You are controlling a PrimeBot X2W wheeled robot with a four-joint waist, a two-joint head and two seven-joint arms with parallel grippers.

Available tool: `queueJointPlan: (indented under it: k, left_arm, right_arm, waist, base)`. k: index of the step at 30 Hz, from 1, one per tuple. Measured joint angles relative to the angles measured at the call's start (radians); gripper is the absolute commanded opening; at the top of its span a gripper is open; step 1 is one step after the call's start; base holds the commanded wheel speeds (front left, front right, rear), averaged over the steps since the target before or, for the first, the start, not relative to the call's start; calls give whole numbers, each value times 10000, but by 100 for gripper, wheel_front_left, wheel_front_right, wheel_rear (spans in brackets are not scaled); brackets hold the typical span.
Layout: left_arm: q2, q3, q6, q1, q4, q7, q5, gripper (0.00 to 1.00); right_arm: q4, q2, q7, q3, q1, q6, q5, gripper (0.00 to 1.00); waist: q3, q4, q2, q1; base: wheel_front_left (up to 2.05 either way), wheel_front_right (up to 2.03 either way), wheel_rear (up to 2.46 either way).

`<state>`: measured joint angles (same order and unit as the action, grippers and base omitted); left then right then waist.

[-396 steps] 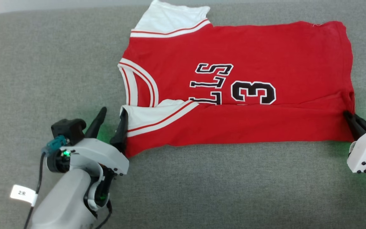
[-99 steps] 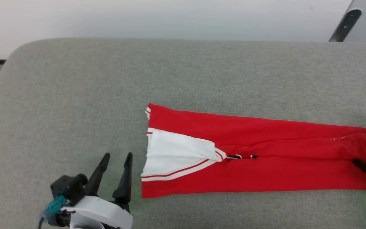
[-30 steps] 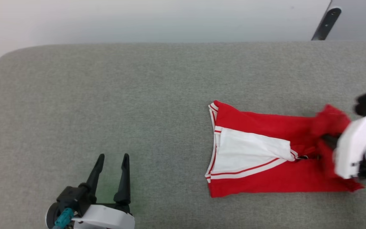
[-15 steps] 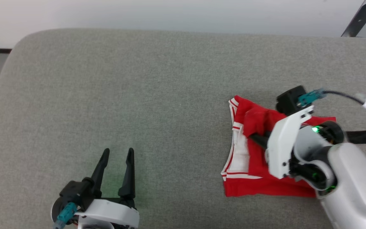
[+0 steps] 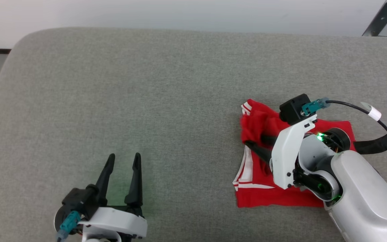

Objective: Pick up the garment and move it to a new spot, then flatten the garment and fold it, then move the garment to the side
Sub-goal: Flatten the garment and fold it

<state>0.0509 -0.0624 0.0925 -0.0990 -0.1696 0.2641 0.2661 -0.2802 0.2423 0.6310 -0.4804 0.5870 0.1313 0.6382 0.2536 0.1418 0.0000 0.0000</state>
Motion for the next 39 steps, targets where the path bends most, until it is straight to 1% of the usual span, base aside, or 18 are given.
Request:
queueJointPlan:
  k: [10,17,21,23,26,27,29,33,39]
  left_arm:
    - [-2,82,58,-41,-130,0,-128,100]
    - [-2,219,190,-33,-278,0,-345,100]
    - [36,192,259,-34,-408,0,-431,100]
    - [109,167,272,-47,-545,0,-476,100]
    - [257,236,305,-110,-826,0,-487,100]
    - [299,286,305,-169,-894,0,-470,100]
    - [430,378,303,-248,-1014,0,-493,100]
    - [579,497,305,-261,-966,0,-451,100]
    - [654,477,276,-41,-972,0,-537,100]
  right_arm:
    - [130,123,-859,-42,-23,0,489,100]
    - [537,489,-1363,412,-457,0,844,100]
    - [723,823,-1781,872,-784,0,867,100]
    - [767,1043,-2132,1074,-991,0,740,100]
    - [623,1542,-2955,1342,-1375,0,-82,100]
    - [502,1584,-3223,1526,-1530,0,-247,100]
    - [322,1459,-3743,1881,-1889,0,-286,100]
    - [236,1315,-4711,2391,-2305,0,-755,100]
    - [314,1039,-5394,2796,-3138,0,-1279,100]
  waist:
    - [-270,-347,0,0]
    - [-635,-673,0,0]
    - [-896,-874,0,0]
    - [-1039,-968,0,0]
    - [-1259,-1104,0,0]
    - [-1326,-1153,0,0]
    - [-1461,-1252,0,0]
    - [-1675,-1473,0,0]
    - [-1979,-1672,0,0]
  base:
    - [0,0,0]
    - [0,0,0]
    - [0,0,0]
    - [0,0,0]
    - [0,0,0]
    - [0,0,0]
    - [0,0,0]
    - [0,0,0]
    - [0,0,0]
